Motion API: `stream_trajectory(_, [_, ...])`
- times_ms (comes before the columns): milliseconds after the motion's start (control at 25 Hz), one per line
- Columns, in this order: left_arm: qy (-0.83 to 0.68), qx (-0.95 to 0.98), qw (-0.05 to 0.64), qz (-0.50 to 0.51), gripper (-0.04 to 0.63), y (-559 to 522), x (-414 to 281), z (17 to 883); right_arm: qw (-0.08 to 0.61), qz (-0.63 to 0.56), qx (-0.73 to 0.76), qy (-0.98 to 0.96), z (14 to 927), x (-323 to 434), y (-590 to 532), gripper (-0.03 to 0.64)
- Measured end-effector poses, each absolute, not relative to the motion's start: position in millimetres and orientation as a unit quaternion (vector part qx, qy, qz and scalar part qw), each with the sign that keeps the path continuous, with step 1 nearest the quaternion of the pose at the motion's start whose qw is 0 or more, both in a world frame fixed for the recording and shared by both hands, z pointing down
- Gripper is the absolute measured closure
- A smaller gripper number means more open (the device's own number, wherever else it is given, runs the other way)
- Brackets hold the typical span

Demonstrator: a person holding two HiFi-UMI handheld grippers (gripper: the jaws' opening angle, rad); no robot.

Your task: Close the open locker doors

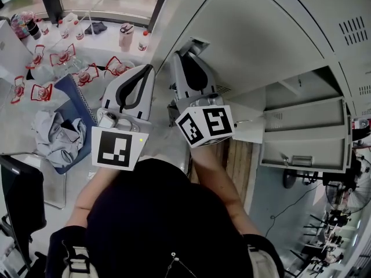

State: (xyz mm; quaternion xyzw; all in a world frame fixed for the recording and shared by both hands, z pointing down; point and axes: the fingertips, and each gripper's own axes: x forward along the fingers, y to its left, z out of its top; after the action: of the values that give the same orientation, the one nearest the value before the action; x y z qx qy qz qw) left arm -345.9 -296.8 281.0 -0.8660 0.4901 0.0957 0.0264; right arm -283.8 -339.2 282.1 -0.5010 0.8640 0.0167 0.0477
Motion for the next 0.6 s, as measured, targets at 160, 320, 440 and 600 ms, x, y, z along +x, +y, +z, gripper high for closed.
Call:
stream_trajectory(160, [0.491,-0.865,0.029,0.095,0.592,-299.0,-347.1,281.1,0.046,0.016,-0.507,0.860,282.5,-283.4,-342.9,0.563])
stream_trajectory(320, [0.495,-0.863,0.029,0.095,0.592,-300.6,-350.0,282.1,0.044,0.015,-0.513,0.857,282.9,-283.2,-346.9,0.565])
stream_trajectory(440, [0.498,-0.862,0.029,0.093,0.592,-301.1,-350.9,281.9,0.044,0.016,-0.517,0.855,282.8,-282.7,-347.6,0.565])
stream_trajectory(600, [0.501,-0.860,0.031,0.093,0.592,-300.0,-352.0,280.1,0.030,0.017,-0.526,0.850,283.1,-283.2,-348.2,0.565])
